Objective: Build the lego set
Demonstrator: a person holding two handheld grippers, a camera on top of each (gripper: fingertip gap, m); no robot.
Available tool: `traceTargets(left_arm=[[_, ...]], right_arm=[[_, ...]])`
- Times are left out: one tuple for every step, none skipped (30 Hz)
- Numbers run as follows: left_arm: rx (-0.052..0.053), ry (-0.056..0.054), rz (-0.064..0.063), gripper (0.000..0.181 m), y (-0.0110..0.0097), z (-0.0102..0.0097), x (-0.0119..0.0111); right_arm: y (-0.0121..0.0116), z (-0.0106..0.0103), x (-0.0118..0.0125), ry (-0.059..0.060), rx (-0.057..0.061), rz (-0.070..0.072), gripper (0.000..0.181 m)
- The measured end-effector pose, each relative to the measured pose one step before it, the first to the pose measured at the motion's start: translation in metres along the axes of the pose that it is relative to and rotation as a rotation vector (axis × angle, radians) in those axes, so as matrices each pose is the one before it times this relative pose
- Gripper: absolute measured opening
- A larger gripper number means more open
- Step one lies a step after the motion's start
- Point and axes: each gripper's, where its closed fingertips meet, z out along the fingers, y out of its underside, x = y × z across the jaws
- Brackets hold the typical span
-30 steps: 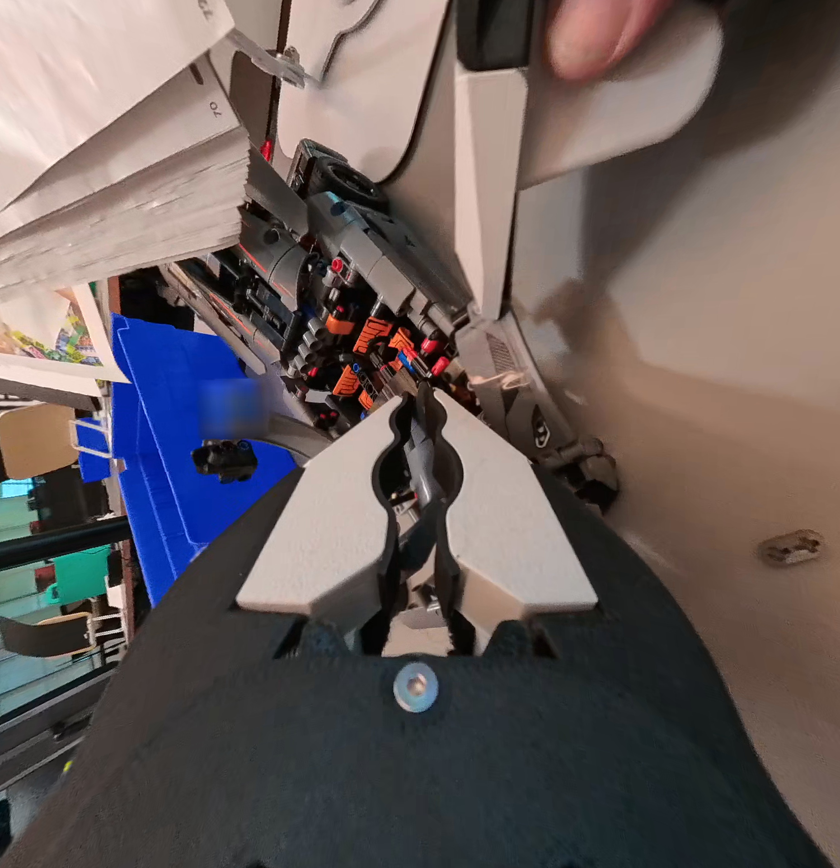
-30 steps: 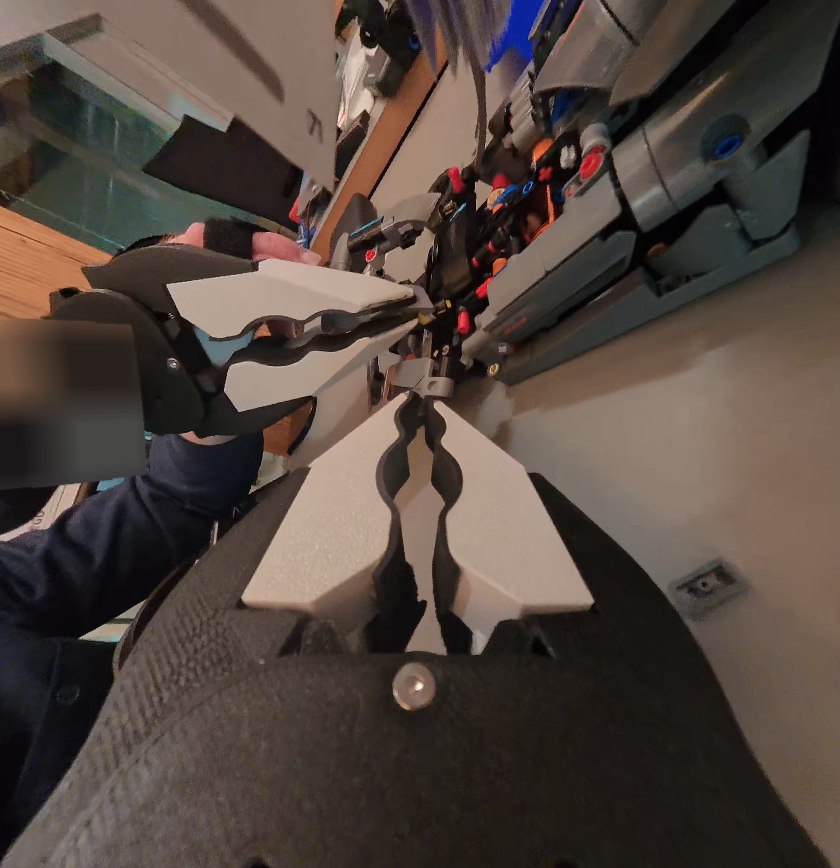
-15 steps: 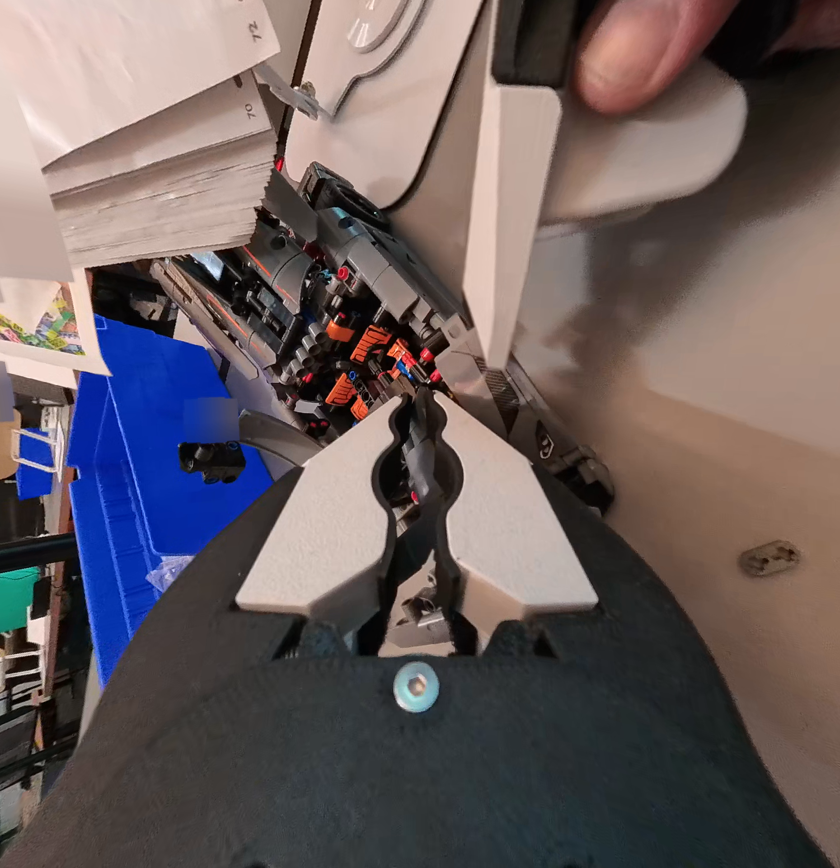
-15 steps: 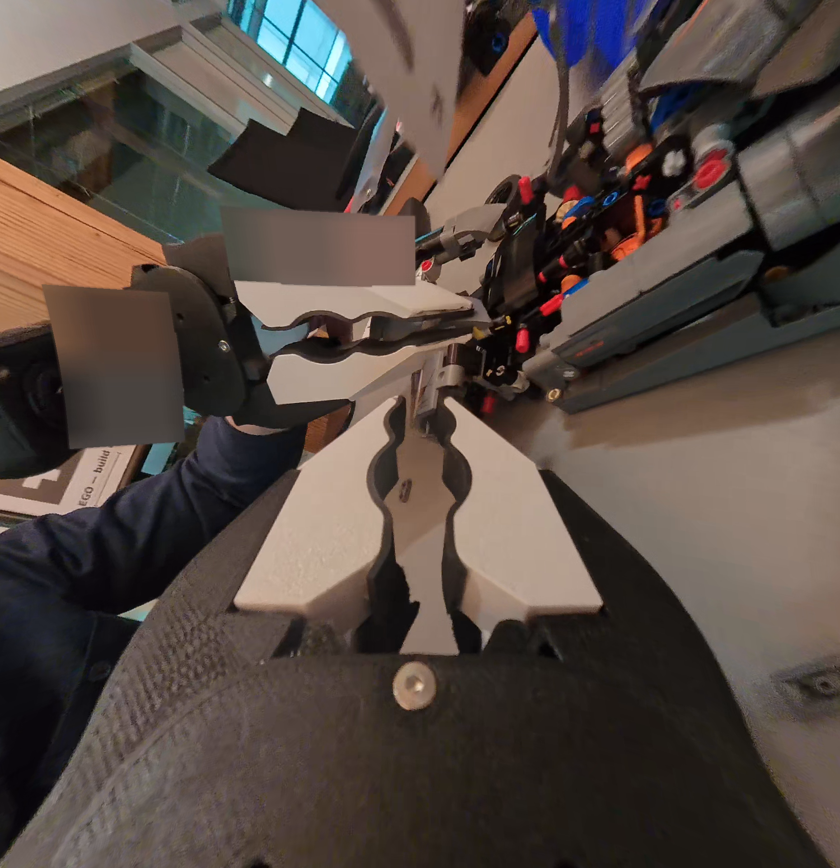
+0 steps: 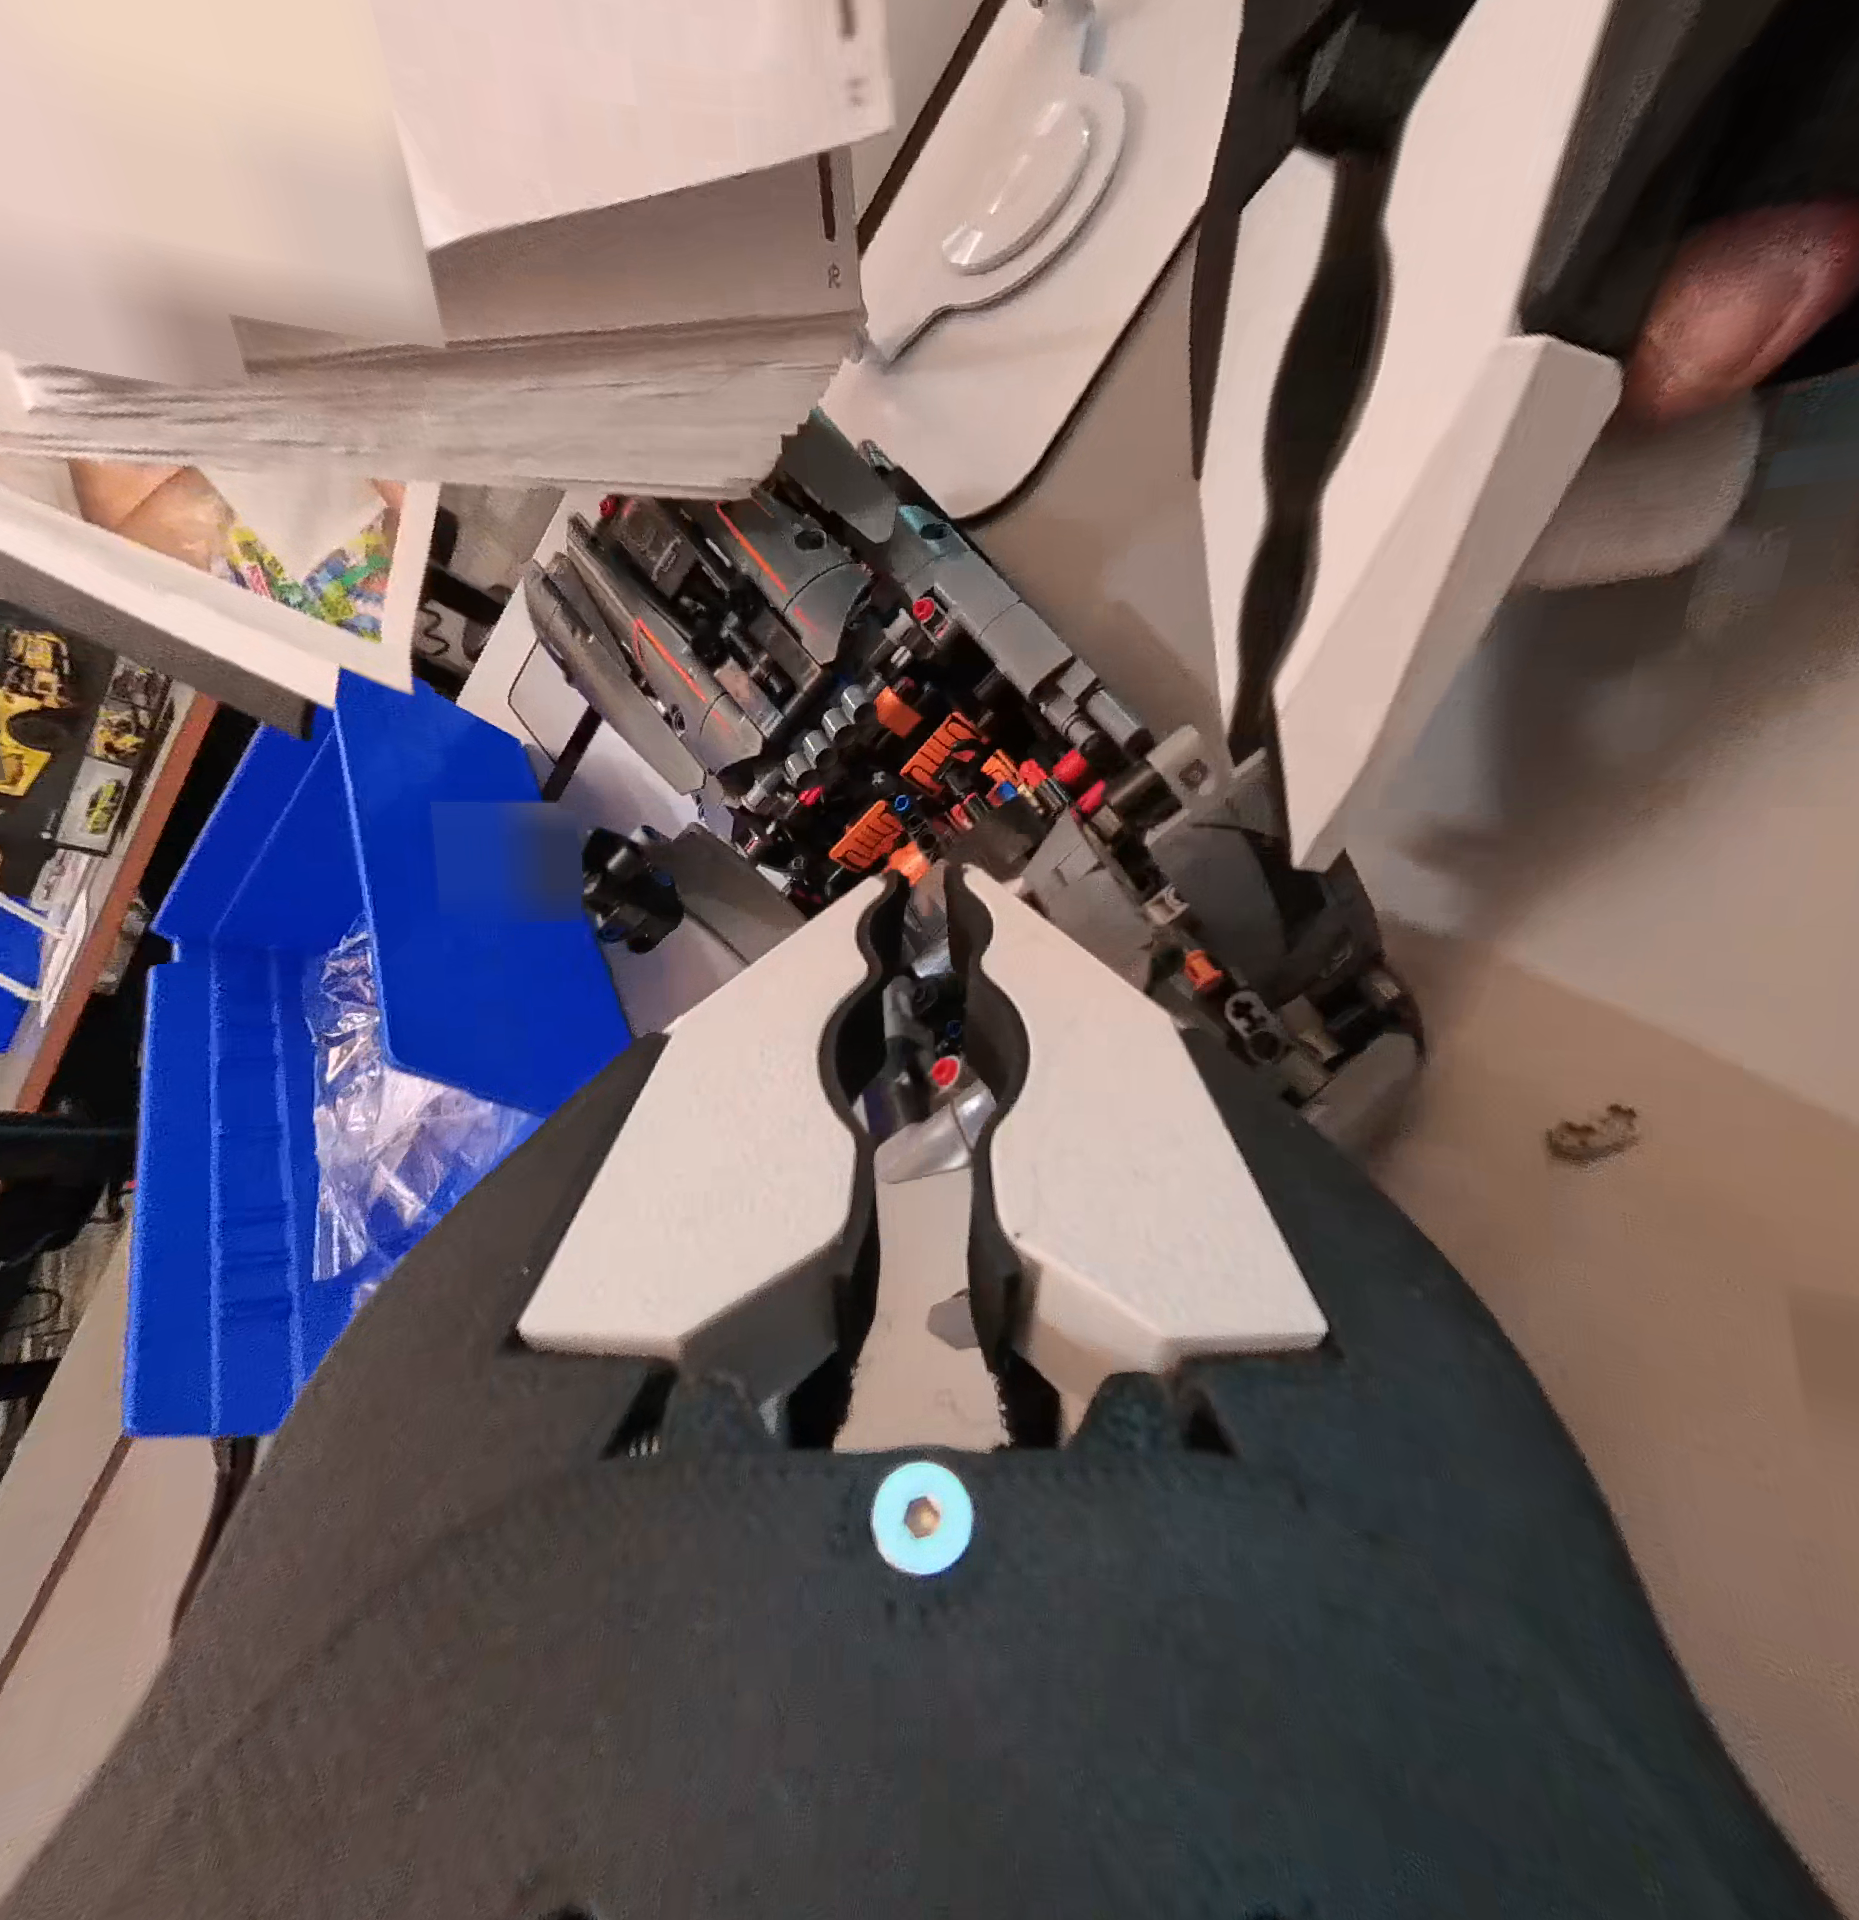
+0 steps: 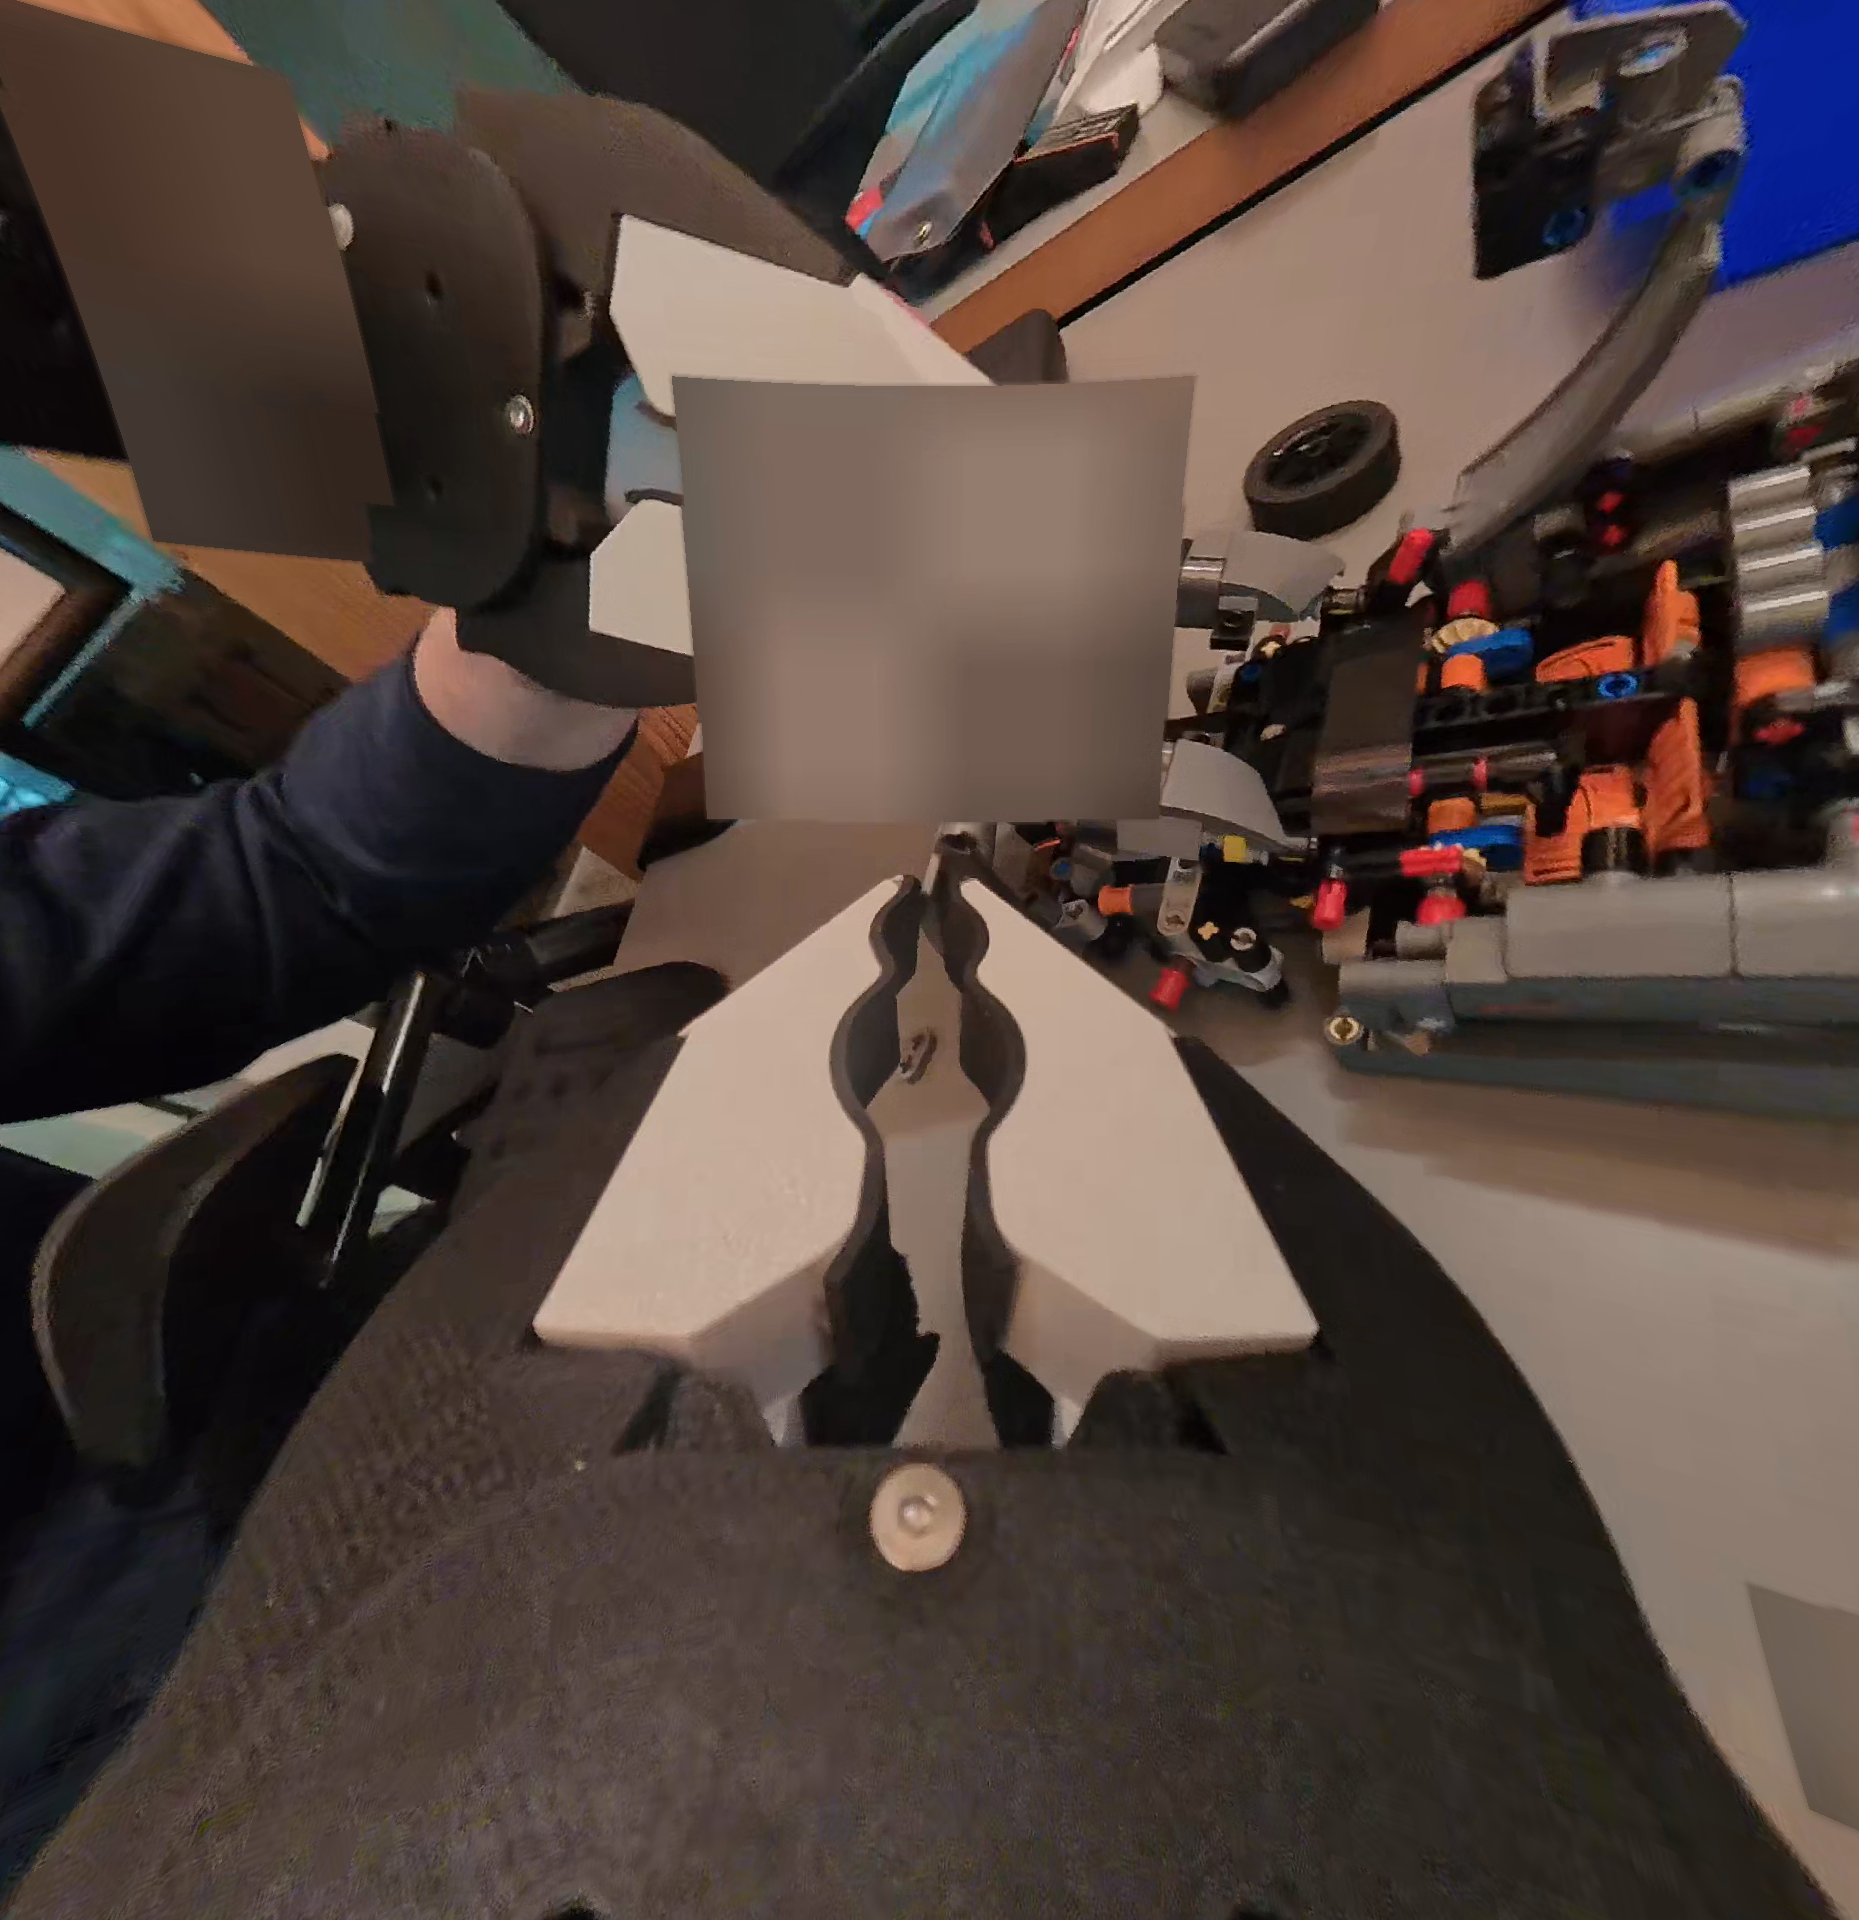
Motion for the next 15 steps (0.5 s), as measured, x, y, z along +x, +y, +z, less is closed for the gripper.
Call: traceTargets(left_arm=[[0.0088, 0.0130, -0.0140, 0.006, -0.00005, -0.00283, 0.00251], [0.0218, 0.0133, -0.0214, 0.006, -0.00218, -0.00378, 0.00263], [0.0210, 0.0118, -0.0182, 0.006, -0.00213, -0.00389, 0.00276], [0.0147, 0.0057, -0.0083, 0.007, -0.00165, -0.00386, 0.00216], [0.0160, 0.0045, -0.0007, 0.007, -0.00205, -0.00386, 0.00238], [0.0116, 0.0065, -0.0076, 0.008, -0.00168, -0.00321, 0.00222], [0.0112, 0.0177, -0.0137, 0.008, -0.00167, -0.00268, 0.00345], [0.0173, 0.0179, -0.0140, 0.009, -0.00264, -0.00231, 0.00351], [0.0188, 0.0123, -0.0102, 0.009, -0.00313, -0.00177, 0.00284], [0.0068, 0.0174, -0.0069, 0.010, -0.00168, -0.00089, 0.00357], [0.0013, 0.0217, -0.0012, 0.010, -0.00114, -0.00026, 0.00441], [-0.0037, 0.0185, 0.0048, 0.009, -0.00022, 0.00050, 0.00423], [-0.0111, 0.0116, 0.0089, 0.009, 0.00129, 0.00079, 0.00329], [-0.0140, 0.0038, 0.0156, 0.009, 0.00223, 0.00014, 0.00222], [-0.0217, -0.0068, 0.0176, 0.009, 0.00420, 0.00000, 0.00076]], right_arm=[[0.00143, 0.00188, -0.00323, -0.0016, -0.0120, -0.0228, 0.002], [0.00133, 0.00149, -0.00264, -0.0014, -0.0135, -0.0217, 0.002], [0.00128, 0.00103, -0.00243, -0.0002, -0.0122, -0.0285, 0.002], [0.00143, 0.00067, -0.00274, -0.0023, -0.0117, -0.0327, 0.002], [0.00132, 0.00049, -0.00209, -0.0037, -0.0099, -0.0207, 0.002], [0.00103, 0.00031, -0.00181, -0.0084, -0.0083, -0.0044, 0.002], [0.00098, 0.00027, -0.00161, -0.0098, -0.0066, -0.0037, 0.002], [0.00095, 0.00019, -0.00129, -0.0053, -0.0042, -0.0137, 0.002], [0.00096, 0.00034, -0.00178, -0.0052, -0.0056, -0.0221, 0.003], [0.00145, 0.00003, -0.00056, 0.0003, -0.0099, -0.0204, 0.002], [0.00177, -0.00094, 0.00235, 0.0126, -0.0137, -0.0049, 0.001], [0.00157, -0.00152, 0.00056, -0.0031, -0.0113, 0.0000, 0.001], [0.00137, -0.00148, -0.00139, -0.0129, -0.0036, -0.0139, 0.001], [0.00117, -0.00113, -0.00178, -0.0126, 0.0005, -0.0171, 0.001], [0.00067, -0.00051, -0.00241, -0.0169, 0.0037, -0.0070, 0.001]])
